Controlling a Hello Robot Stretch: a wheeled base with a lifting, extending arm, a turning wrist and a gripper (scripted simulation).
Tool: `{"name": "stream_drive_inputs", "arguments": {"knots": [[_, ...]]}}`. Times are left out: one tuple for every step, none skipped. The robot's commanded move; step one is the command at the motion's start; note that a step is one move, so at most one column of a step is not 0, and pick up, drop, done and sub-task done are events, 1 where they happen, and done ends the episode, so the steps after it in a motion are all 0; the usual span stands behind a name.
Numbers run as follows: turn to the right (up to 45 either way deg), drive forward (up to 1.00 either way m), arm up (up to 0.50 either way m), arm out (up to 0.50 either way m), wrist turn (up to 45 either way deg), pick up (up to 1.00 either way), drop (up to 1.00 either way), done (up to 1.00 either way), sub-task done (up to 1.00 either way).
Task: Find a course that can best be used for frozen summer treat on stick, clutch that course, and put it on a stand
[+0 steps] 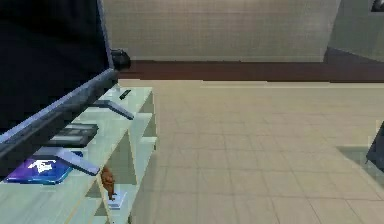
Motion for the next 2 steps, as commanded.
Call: {"name": "stream_drive_inputs", "arguments": {"knots": [[0.0,1.0,0.0,0.0,0.0,0.0,0.0,0.0,0.0],[0.0,1.0,0.0,0.0,0.0,0.0,0.0,0.0,0.0]]}}
